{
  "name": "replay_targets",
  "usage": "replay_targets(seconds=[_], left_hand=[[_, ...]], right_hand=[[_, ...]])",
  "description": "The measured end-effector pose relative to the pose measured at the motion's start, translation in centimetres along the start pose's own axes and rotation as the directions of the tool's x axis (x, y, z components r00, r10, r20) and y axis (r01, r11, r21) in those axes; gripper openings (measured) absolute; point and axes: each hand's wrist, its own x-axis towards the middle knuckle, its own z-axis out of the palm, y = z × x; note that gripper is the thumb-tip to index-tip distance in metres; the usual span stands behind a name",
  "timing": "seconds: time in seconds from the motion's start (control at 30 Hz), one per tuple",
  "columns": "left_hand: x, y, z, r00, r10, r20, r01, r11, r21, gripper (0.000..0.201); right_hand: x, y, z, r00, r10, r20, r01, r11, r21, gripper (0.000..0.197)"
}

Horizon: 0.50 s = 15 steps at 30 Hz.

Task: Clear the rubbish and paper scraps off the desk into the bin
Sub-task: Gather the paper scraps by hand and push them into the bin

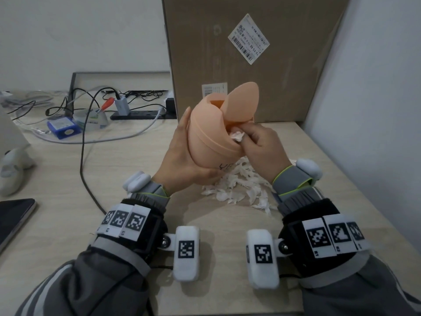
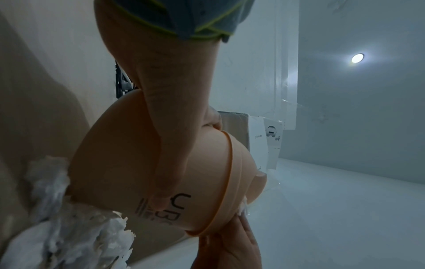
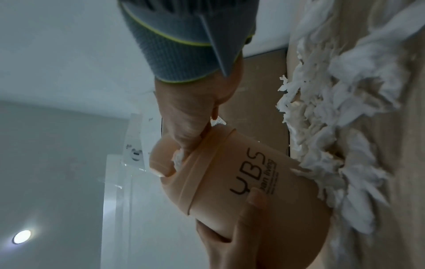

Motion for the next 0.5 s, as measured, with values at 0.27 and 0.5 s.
replay_targets(seconds=[0.27, 0.5], left_hand=[[0.0, -0.1, -0.1, 0.997, -0.044, -0.069, 0.042, 0.999, -0.026, 0.137], [0.0, -0.2, -0.1, 0.994, -0.053, -0.094, 0.051, 0.999, -0.019, 0.142]], right_hand=[[-0.3, -0.4, -0.4, 0.966, -0.047, -0.253, 0.043, 0.999, -0.022, 0.016], [-0.2, -0.6, -0.6, 0.998, -0.038, -0.059, 0.051, 0.971, 0.234, 0.043]])
